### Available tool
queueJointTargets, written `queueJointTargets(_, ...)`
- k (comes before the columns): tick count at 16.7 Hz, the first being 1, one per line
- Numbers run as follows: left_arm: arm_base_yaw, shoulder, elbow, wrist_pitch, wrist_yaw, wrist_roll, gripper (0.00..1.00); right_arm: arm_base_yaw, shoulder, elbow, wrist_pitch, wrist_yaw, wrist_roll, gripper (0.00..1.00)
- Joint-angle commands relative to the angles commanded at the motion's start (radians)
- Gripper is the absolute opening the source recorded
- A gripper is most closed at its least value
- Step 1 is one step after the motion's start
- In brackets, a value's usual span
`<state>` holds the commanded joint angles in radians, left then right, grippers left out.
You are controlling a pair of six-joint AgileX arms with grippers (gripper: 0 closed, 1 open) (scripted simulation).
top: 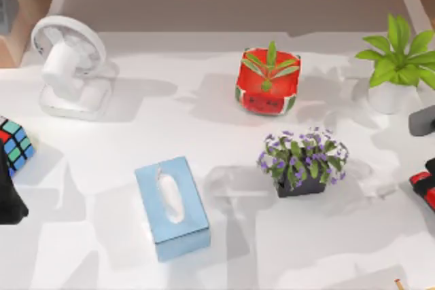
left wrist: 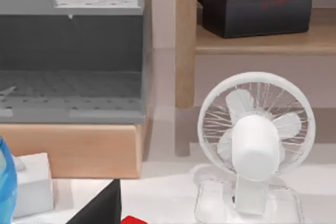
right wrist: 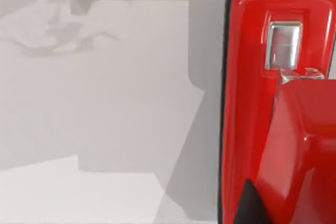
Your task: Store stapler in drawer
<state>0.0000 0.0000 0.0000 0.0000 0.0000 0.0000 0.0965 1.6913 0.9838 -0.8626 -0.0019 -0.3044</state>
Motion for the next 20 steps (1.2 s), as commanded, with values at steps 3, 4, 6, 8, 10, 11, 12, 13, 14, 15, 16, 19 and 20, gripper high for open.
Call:
queueJointTargets(3,0.000,0.000,0.000,0.000,0.000,0.000,1.00,0.001,0.002,-0.001,0.003,-0.001,0.002,0.00)
queueJointTargets(4,0.000,0.000,0.000,0.000,0.000,0.000,1.00,0.000,-0.005,0.006,0.002,0.000,0.002,0.00)
queueJointTargets(6,0.000,0.000,0.000,0.000,0.000,0.000,1.00,-0.009,-0.036,0.042,-0.005,0.004,0.000,0.00)
queueJointTargets(8,0.000,0.000,0.000,0.000,0.000,0.000,1.00,-0.024,-0.069,0.093,-0.018,0.011,-0.003,0.00)
queueJointTargets(10,0.000,0.000,0.000,0.000,0.000,0.000,1.00,-0.046,-0.093,0.155,-0.037,0.018,-0.005,0.00)
queueJointTargets(11,0.000,0.000,0.000,0.000,0.000,0.000,1.00,-0.059,-0.102,0.189,-0.048,0.022,-0.006,0.00)
queueJointTargets(12,0.000,0.000,0.000,0.000,0.000,0.000,1.00,-0.072,-0.105,0.226,-0.060,0.025,-0.007,0.00)
queueJointTargets(13,0.000,0.000,0.000,0.000,0.000,0.000,1.00,-0.087,-0.106,0.265,-0.072,0.028,-0.007,0.00)
queueJointTargets(14,0.000,0.000,0.000,0.000,0.000,0.000,1.00,-0.101,-0.103,0.306,-0.084,0.031,-0.008,0.00)
queueJointTargets(15,0.000,0.000,0.000,0.000,0.000,0.000,1.00,-0.117,-0.095,0.349,-0.096,0.033,-0.009,0.00)
queueJointTargets(16,0.000,0.000,0.000,0.000,0.000,0.000,1.00,-0.133,-0.083,0.394,-0.108,0.035,-0.010,0.00)
queueJointTargets(19,0.000,0.000,0.000,0.000,0.000,0.000,1.00,-0.182,-0.024,0.536,-0.145,0.040,-0.012,0.00)
queueJointTargets(20,0.000,0.000,0.000,0.000,0.000,0.000,1.00,-0.199,0.003,0.586,-0.158,0.040,-0.013,0.00)
